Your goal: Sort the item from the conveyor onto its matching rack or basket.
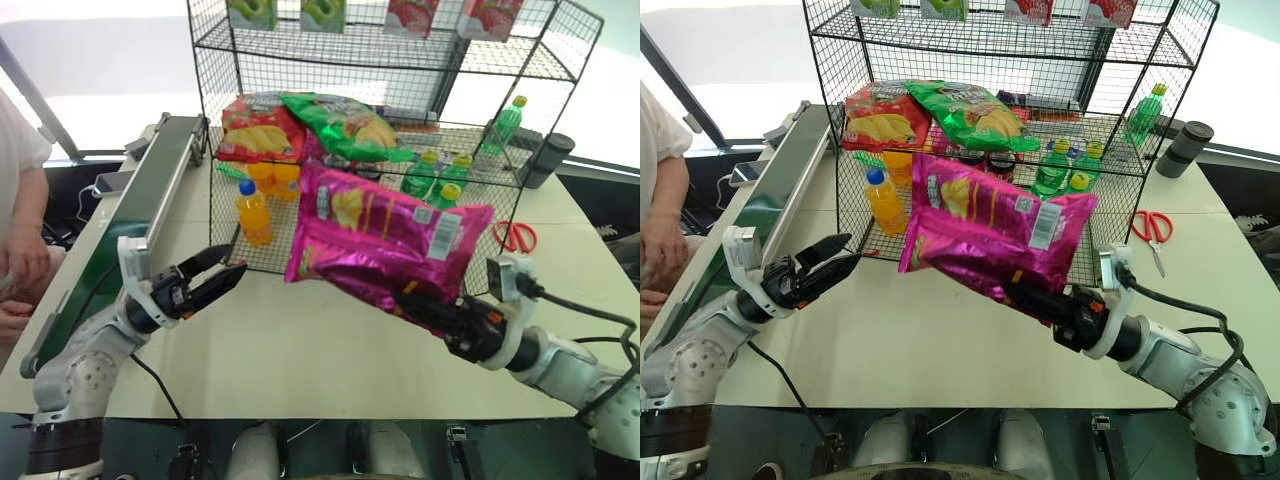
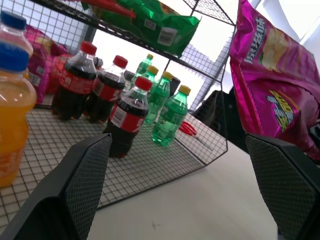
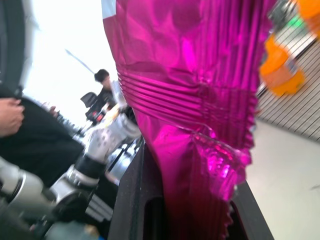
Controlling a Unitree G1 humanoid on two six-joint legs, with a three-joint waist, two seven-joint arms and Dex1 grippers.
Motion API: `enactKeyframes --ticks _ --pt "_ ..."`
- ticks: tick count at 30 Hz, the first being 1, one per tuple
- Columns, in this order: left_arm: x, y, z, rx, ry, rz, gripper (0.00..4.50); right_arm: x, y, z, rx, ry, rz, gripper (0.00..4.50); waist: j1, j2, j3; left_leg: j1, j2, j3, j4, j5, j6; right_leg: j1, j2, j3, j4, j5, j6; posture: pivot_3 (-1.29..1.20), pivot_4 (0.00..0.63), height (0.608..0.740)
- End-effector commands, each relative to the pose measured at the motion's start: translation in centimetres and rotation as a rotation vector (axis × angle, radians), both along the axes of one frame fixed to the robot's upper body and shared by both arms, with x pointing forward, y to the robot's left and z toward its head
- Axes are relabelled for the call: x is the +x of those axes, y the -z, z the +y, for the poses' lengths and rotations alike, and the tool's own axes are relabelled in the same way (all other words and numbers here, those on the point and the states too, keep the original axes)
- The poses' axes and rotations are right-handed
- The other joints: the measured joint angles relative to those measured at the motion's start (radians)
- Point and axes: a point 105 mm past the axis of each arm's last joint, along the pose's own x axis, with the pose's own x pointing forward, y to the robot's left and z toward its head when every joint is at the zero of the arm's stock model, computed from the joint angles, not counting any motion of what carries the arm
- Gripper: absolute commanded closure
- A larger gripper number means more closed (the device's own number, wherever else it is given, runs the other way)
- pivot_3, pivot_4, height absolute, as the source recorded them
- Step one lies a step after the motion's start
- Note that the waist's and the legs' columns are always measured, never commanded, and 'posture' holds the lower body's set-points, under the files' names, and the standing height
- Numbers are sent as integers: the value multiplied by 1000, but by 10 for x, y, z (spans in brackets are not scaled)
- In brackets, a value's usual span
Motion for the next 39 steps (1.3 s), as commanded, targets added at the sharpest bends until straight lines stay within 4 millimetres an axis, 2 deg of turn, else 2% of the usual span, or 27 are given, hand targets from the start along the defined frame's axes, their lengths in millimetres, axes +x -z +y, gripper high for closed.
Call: enactKeyframes --ticks 1,6,11,15,20,31,35,39 --pt "-5 -5 -9 81 45 -93 0 7 -26 -6 87 95 -85 4351 0 0 0 0 0 0 0 0 0 0 0 0 0 0 1 0 150 726" --pt "-5 -7 -15 145 59 -163 0 26 -40 -15 162 240 -109 4351 -2 0 0 0 0 0 0 0 0 0 0 0 0 1 1 0 150 726" --pt "-7 -1 -17 149 69 -155 0 39 -51 -17 267 325 -102 4351 -2 0 0 0 0 0 0 0 0 -1 0 0 0 1 2 0 150 726" --pt "-7 0 -19 151 65 -163 0 43 -48 -9 256 336 -90 4351 -3 1 0 0 0 0 -1 0 0 -1 1 0 0 1 2 0 150 726" --pt "-6 -1 -20 165 48 -189 0 59 -45 -18 351 454 -19 4351 -3 1 0 0 0 0 -1 0 0 -1 0 0 0 1 2 0 150 726" --pt "-6 0 -22 179 47 -208 0 58 -38 -29 533 551 120 4351 -4 1 1 -1 1 0 -1 0 0 -1 1 0 1 1 2 0 150 726" --pt "-6 1 -24 172 48 -205 0 50 -34 -19 536 527 147 4351 -5 2 1 -1 1 0 -1 0 0 -1 1 0 1 1 2 0 150 726" --pt "-7 1 -25 177 49 -213 0 51 -29 -24 587 577 193 4351 -6 2 1 -1 1 0 -1 0 0 -1 1 0 1 1 2 0 150 726"
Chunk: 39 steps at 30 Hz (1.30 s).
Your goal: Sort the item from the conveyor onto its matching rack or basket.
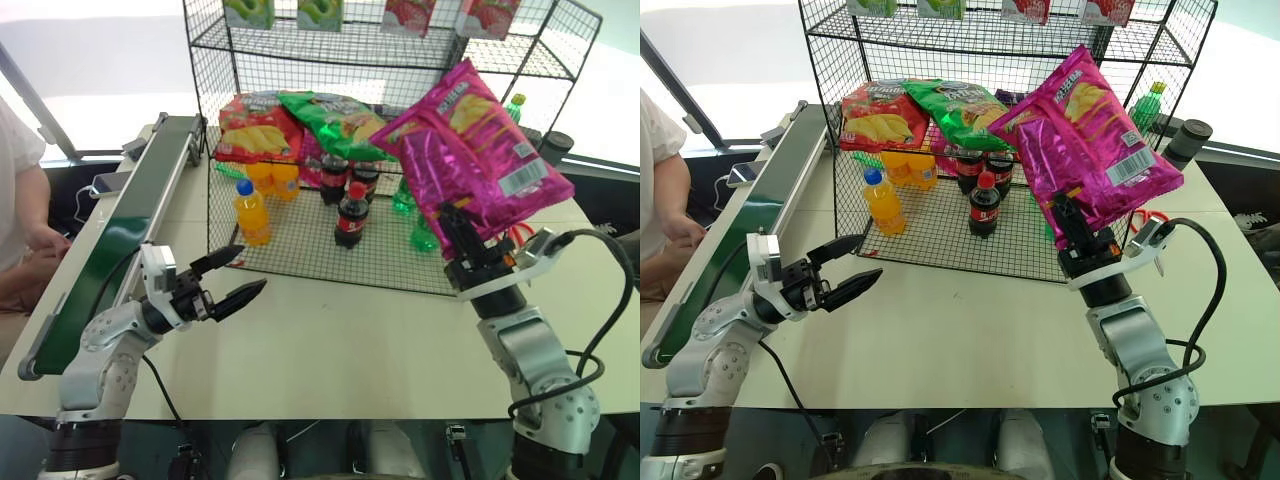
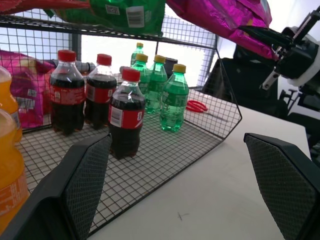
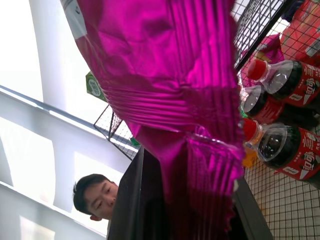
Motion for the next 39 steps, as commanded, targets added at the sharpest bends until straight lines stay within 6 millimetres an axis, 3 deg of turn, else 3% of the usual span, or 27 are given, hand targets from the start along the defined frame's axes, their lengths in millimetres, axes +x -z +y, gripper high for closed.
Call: enactKeyframes --ticks 1,12,16,29,34,39 --pt "-2 -10 -4 3 14 -57 0 -3 -13 -3 49 31 -30 4351 0 1 0 0 0 0 0 0 0 0 0 0 0 0 0 0 150 726" --pt "-4 -14 -10 74 15 -160 0 25 -16 -12 146 166 44 4351 -2 1 1 0 0 0 0 0 0 -1 0 0 0 0 0 0 150 726" --pt "-4 -15 -14 67 19 -164 0 34 -30 -9 201 177 30 4351 -2 2 1 0 0 0 0 0 0 -1 0 0 0 0 0 0 150 726" --pt "-6 -10 -12 70 9 -157 0 12 -6 -3 268 126 125 4351 -4 2 1 0 1 0 -1 0 0 -1 1 1 0 0 0 0 150 726" --pt "-6 -11 -14 67 15 -158 0 12 -3 -8 339 157 151 4351 -3 3 2 0 1 0 -1 0 0 -1 1 1 0 0 0 0 150 726" --pt "-5 -13 -14 66 13 -166 0 23 -14 -10 321 170 106 4351 -3 3 2 -1 1 0 -1 0 0 -1 1 1 0 0 0 0 150 726"
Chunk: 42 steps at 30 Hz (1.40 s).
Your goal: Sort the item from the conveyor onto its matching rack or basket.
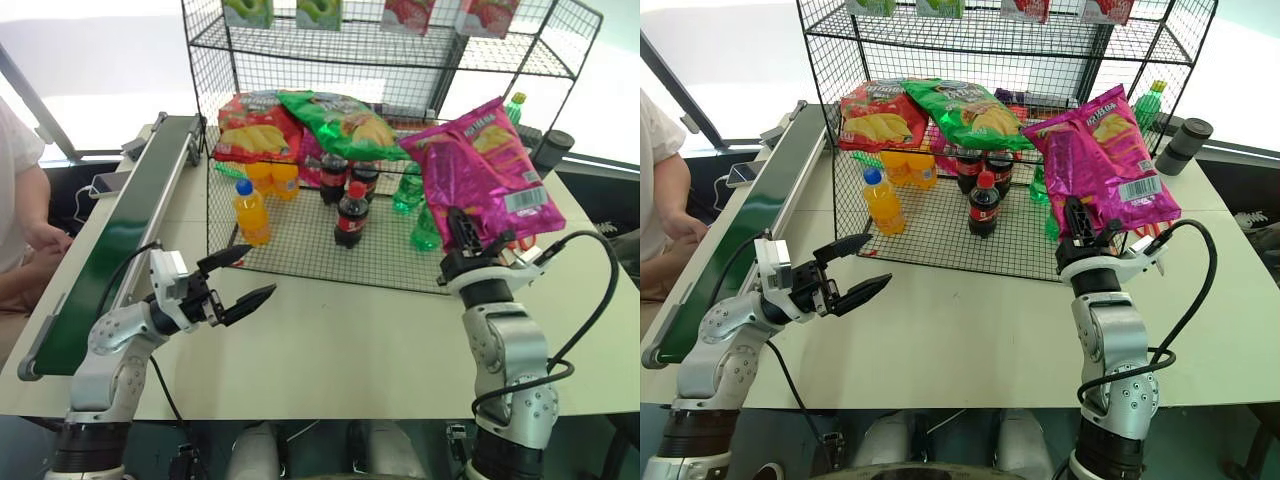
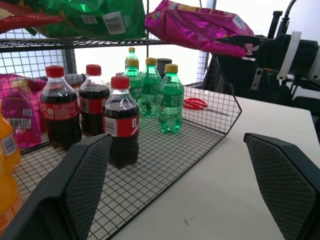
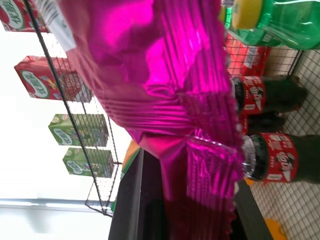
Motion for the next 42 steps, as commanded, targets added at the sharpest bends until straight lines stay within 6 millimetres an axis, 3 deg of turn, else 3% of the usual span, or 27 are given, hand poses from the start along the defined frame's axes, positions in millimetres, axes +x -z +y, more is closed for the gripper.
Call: enactKeyframes --ticks 1,5,11,16,19,21,28,39,42 --pt "-1 -12 -3 3 1 -62 0 4 -19 4 -25 -3 -77 4351 0 0 0 0 0 0 0 0 0 0 0 0 0 0 0 0 150 726" --pt "2 -18 -5 21 -8 -118 0 17 -27 -1 -22 36 -82 4351 -1 1 0 0 0 0 0 0 0 0 0 0 0 0 0 0 150 726" --pt "5 -34 -16 23 2 -195 0 36 -35 7 -46 47 -78 4351 0 1 0 0 0 0 0 0 0 0 0 0 0 0 0 0 150 726" --pt "2 -29 -21 23 10 -182 0 59 -25 1 -156 124 -9 4351 -3 1 1 0 0 0 0 0 0 0 1 0 0 0 0 0 150 726" --pt "-2 -22 -22 27 11 -165 0 68 -37 1 -151 139 -45 4351 -5 2 1 0 0 0 0 0 0 0 1 0 1 0 0 0 150 726" --pt "-4 -19 -24 29 14 -160 0 75 -34 2 -127 140 -21 4351 -4 2 1 0 0 1 0 1 -1 -1 1 0 1 0 1 0 150 726" --pt "-2 -20 -24 27 2 -166 0 81 -40 16 -111 86 -53 4351 -3 2 1 0 0 1 0 1 -1 -1 1 0 1 0 1 0 150 726" --pt "-2 -16 -22 35 -8 -156 0 97 -62 18 -78 69 -98 4351 -4 3 2 0 0 1 -1 1 -1 -1 1 0 1 0 1 0 150 726" --pt "-3 -14 -22 37 -10 -149 0 95 -66 21 -81 49 -128 2953 -3 3 2 0 0 1 -1 1 -1 -1 1 0 1 0 1 0 150 726"
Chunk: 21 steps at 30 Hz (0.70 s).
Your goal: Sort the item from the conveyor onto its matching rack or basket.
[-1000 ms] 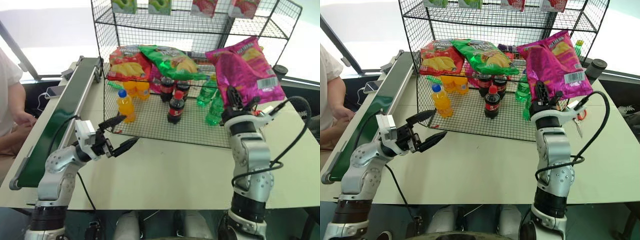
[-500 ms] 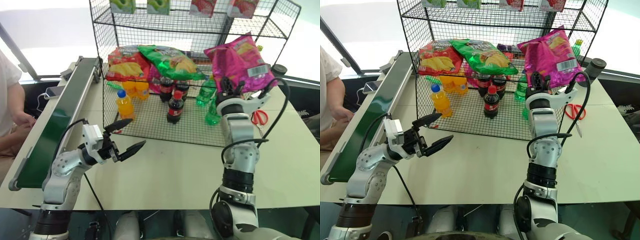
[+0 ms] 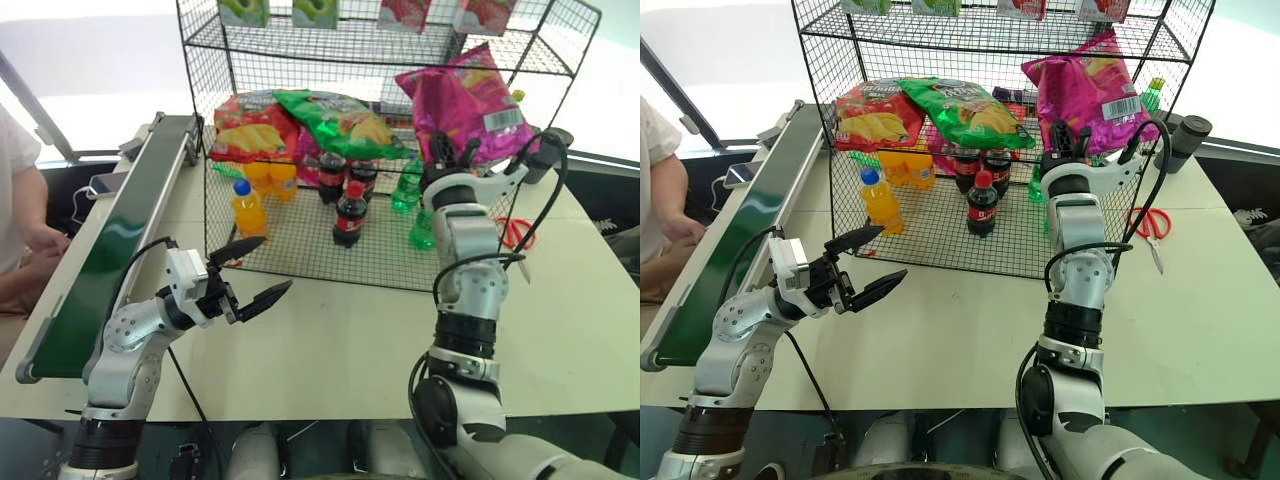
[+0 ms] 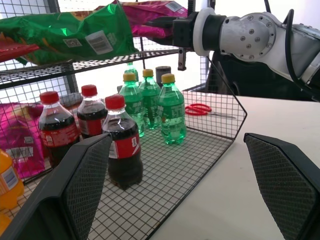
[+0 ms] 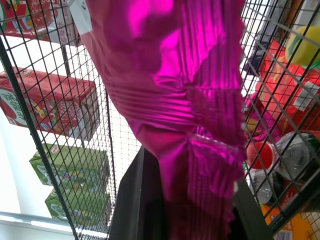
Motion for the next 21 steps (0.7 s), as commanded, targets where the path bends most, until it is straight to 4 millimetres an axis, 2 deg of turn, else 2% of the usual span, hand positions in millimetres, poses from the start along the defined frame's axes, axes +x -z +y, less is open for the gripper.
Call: enactKeyframes --ticks 1,6,10,13,18,21 --pt "-4 -5 -2 1 6 -36 0 -5 -20 2 4 -24 -91 2548 0 0 0 0 0 0 0 0 0 0 0 0 0 0 0 0 150 726" --pt "-6 -3 -2 3 5 -29 0 -12 -22 -1 -11 -28 -83 19 0 0 0 0 0 0 0 0 0 0 0 0 0 0 0 0 150 726" --pt "-5 -2 -2 -1 0 -26 0 -21 -27 5 -38 -71 -92 19 0 0 0 0 0 0 0 0 0 0 0 0 0 0 0 0 150 726" --pt "-4 -2 -3 -7 -1 -23 0 -32 -23 19 -220 -125 -82 19 0 0 0 0 0 0 0 0 0 0 0 0 0 0 0 0 150 726" --pt "-4 0 -3 -11 0 -13 0 -41 -23 16 -198 -123 -82 19 -2 0 0 0 0 0 -1 0 0 -1 0 1 0 0 0 0 150 726" --pt "-4 0 -5 -14 3 -13 0 -51 -29 29 -290 -191 -141 19 -1 0 0 0 0 0 -1 0 0 -1 0 1 0 0 0 0 150 726"
